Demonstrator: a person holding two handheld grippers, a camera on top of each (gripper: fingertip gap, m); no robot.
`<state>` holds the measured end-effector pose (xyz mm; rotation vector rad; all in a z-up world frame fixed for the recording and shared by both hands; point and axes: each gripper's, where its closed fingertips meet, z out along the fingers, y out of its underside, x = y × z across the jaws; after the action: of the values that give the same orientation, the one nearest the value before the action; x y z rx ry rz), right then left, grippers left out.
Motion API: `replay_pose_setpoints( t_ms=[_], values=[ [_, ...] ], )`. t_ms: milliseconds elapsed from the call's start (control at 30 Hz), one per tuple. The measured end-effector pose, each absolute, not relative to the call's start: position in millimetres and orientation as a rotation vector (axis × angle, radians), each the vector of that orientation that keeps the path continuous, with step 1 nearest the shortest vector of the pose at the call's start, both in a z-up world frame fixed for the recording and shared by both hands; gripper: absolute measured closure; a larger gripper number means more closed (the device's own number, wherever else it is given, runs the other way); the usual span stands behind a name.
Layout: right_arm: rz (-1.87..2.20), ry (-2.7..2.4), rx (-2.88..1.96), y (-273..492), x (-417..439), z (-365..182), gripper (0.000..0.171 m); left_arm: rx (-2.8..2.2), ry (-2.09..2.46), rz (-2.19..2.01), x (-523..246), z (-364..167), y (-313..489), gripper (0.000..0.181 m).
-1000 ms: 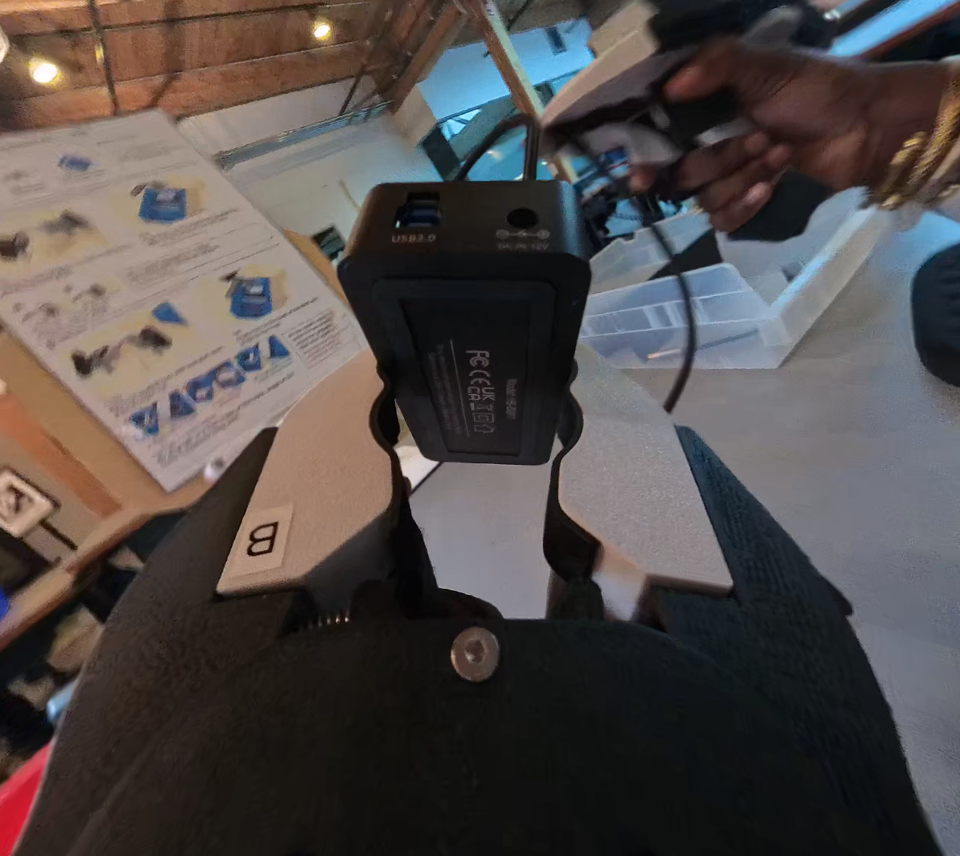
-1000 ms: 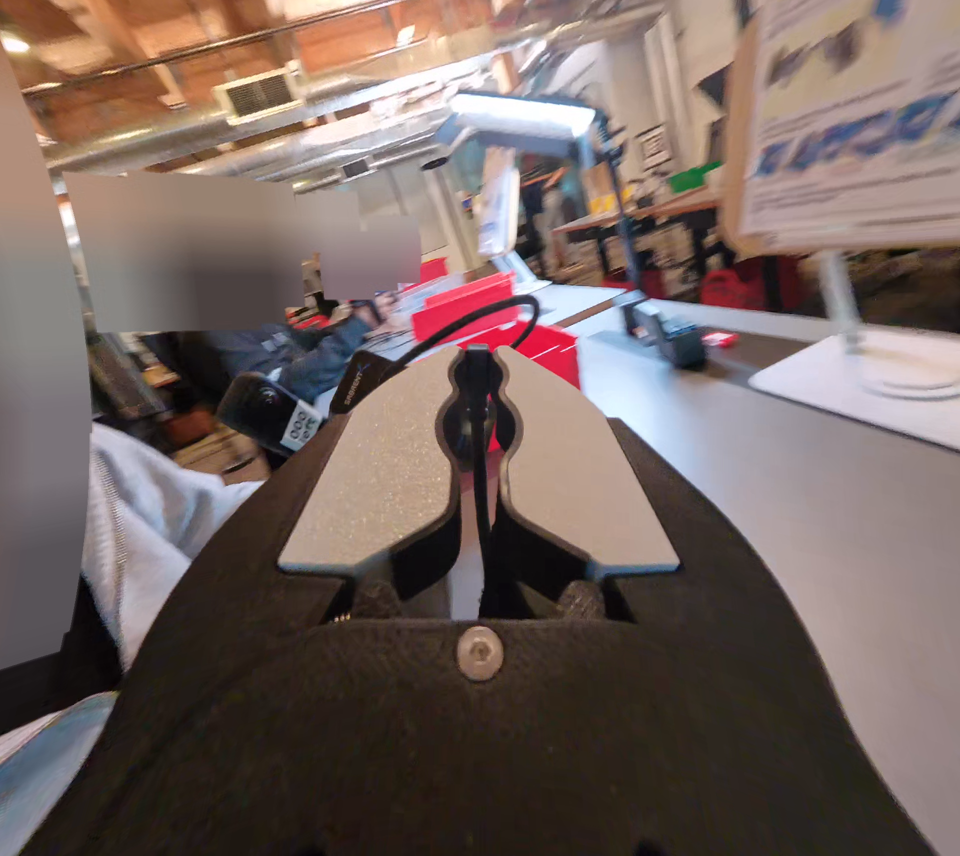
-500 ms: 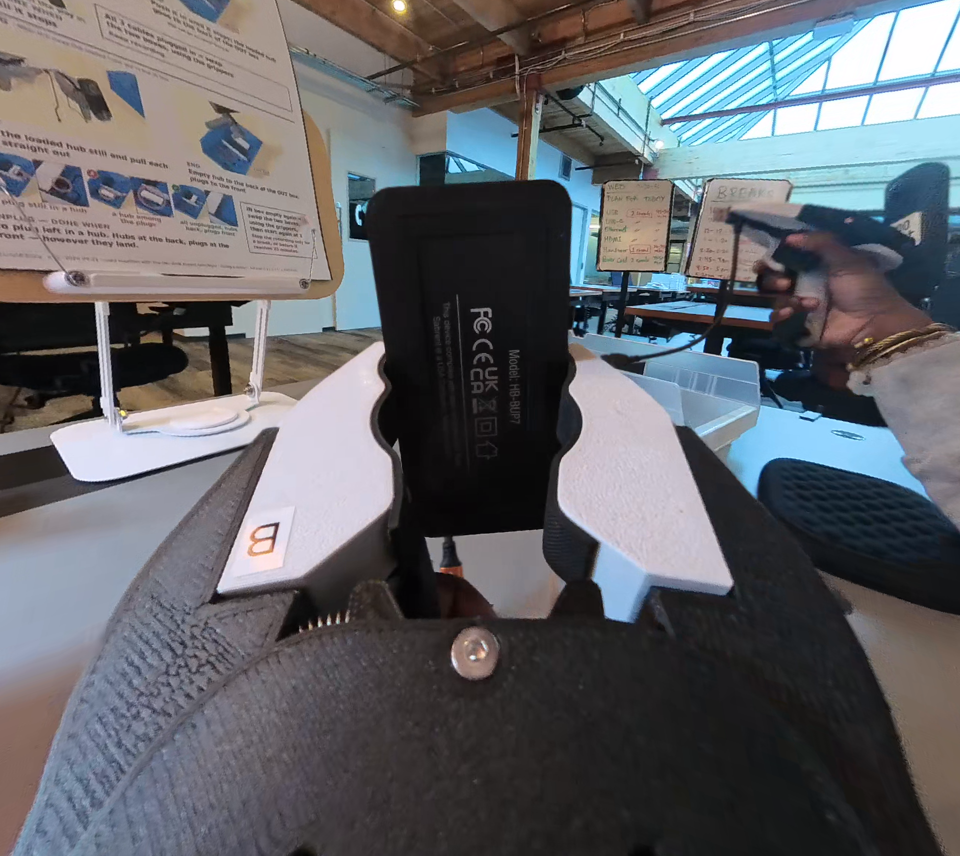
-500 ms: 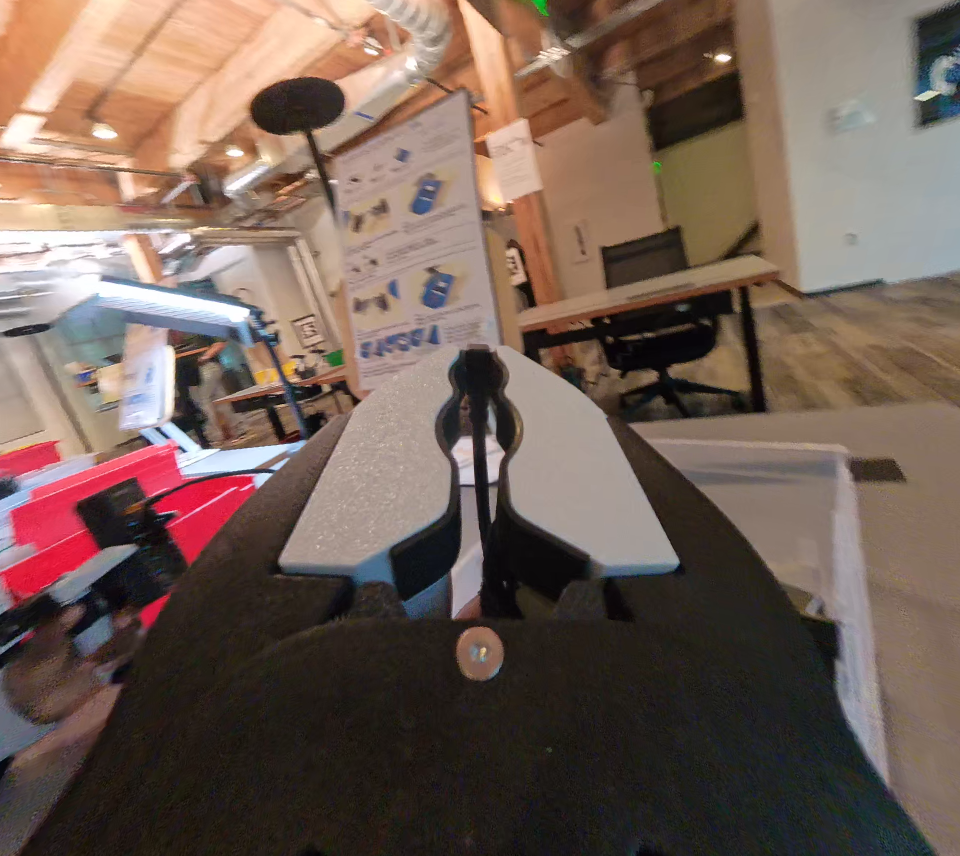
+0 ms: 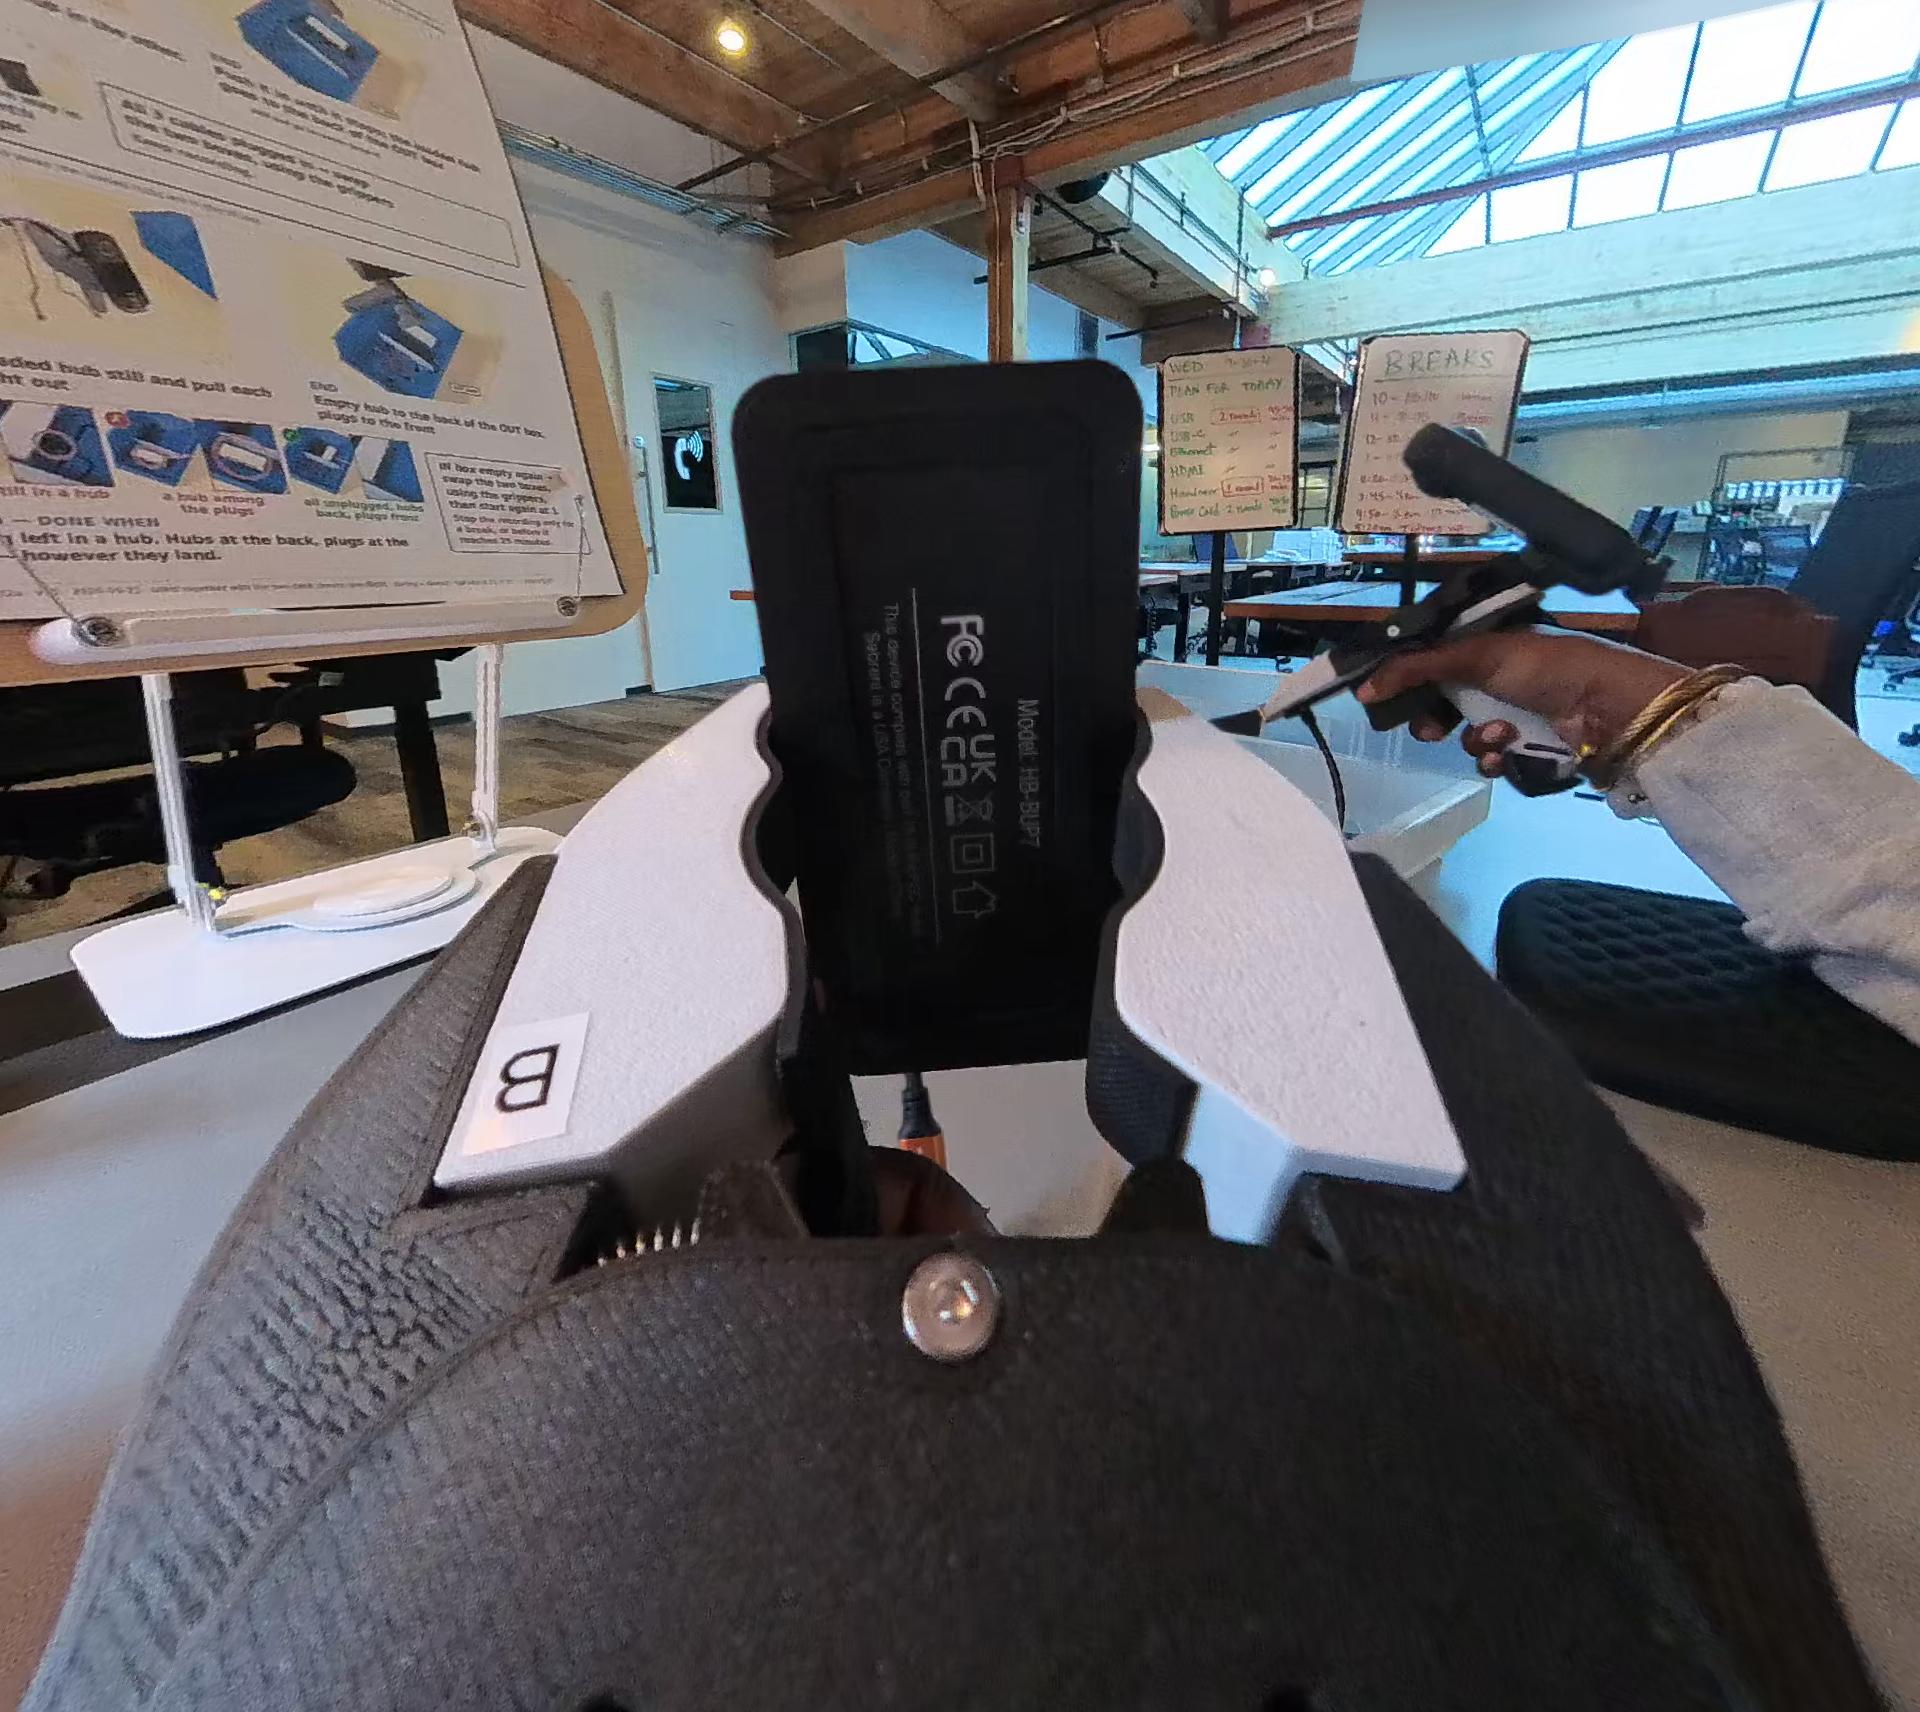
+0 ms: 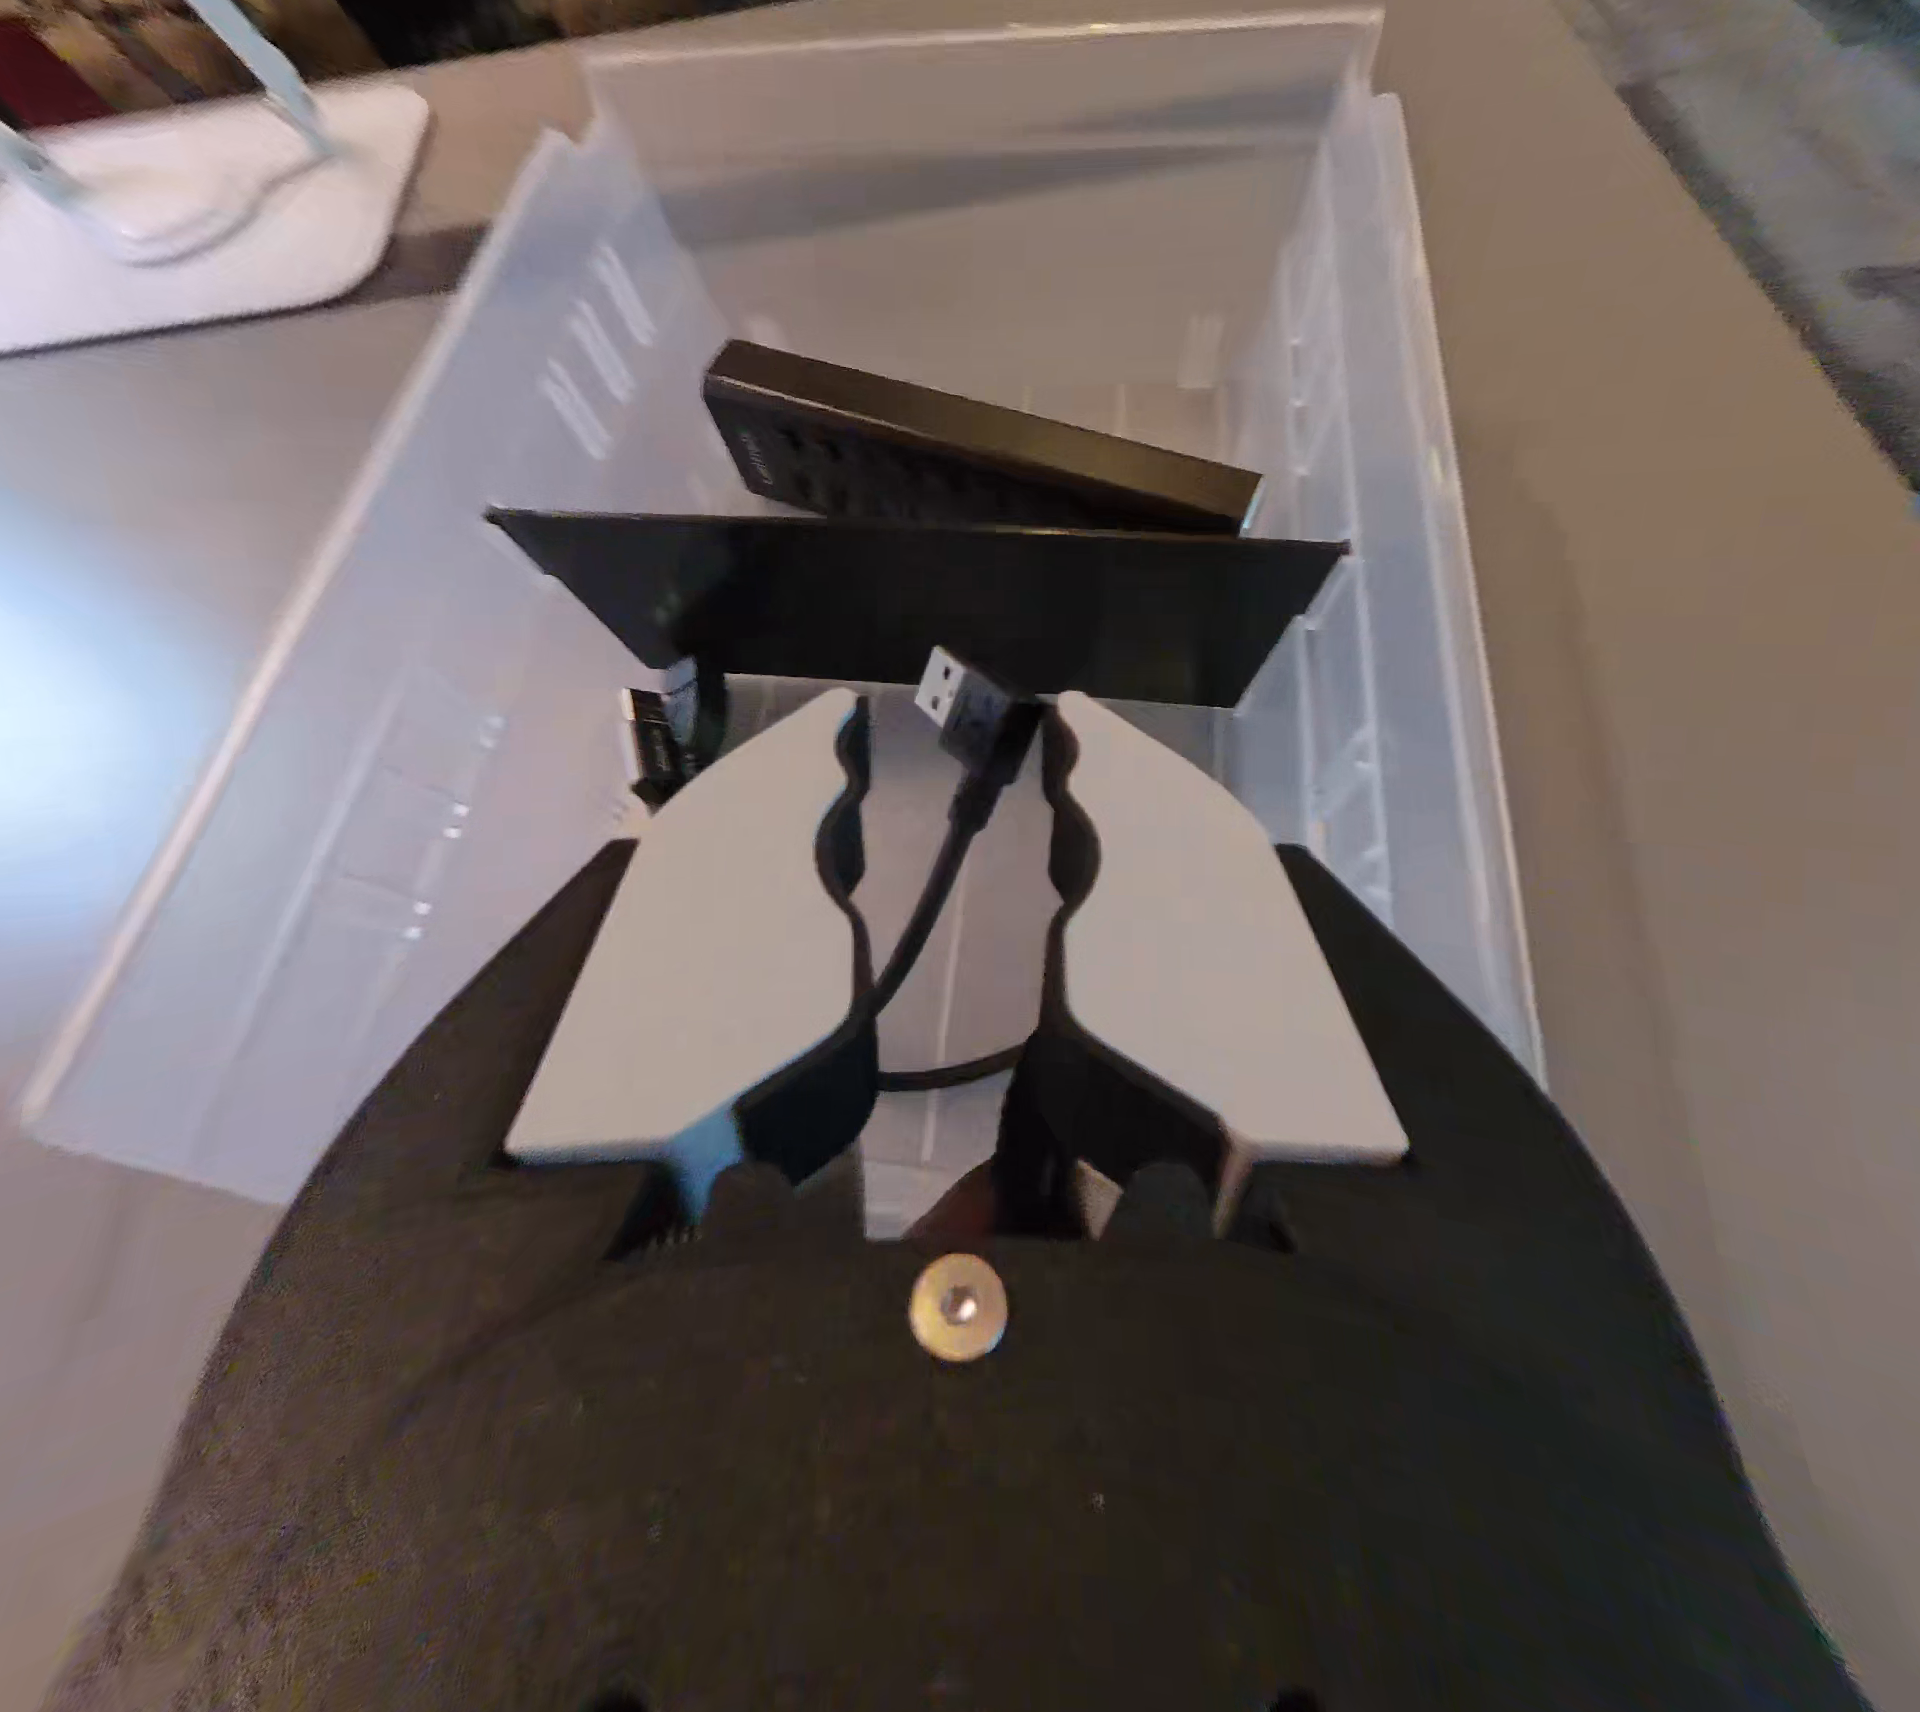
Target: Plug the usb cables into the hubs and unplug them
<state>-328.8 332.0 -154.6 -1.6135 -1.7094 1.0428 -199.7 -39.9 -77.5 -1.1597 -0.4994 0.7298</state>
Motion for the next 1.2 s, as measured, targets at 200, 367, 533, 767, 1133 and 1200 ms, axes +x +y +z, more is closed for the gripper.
replay_pose_setpoints(
  t_ms=[200,367,533,767,1133,1200],
  values=[
    [0.993,-1.558,-1.576,346,-331,-134,0.112,-1.161,-0.475,0.722,-197,-76,-37,0.121],
    [1.075,-1.507,-1.537,343,-330,-119,0.112,-1.153,-0.482,0.709,-198,-76,-38,0.122],
    [1.957,-1.529,-0.897,225,-289,-20,0.133,-1.150,-0.459,0.676,-195,-76,-35,0.121],
    [2.248,-1.966,0.214,55,-177,7,0.125,-1.168,-0.391,0.592,-184,-75,-25,0.122],
    [1.296,-1.764,0.778,-16,-170,-57,0.142,-1.268,-0.352,0.527,-179,-85,-12,0.122],
    [1.127,-1.656,0.804,-21,-174,-62,0.143,-1.276,-0.372,0.521,-181,-87,-12,0.122]
  ],
)
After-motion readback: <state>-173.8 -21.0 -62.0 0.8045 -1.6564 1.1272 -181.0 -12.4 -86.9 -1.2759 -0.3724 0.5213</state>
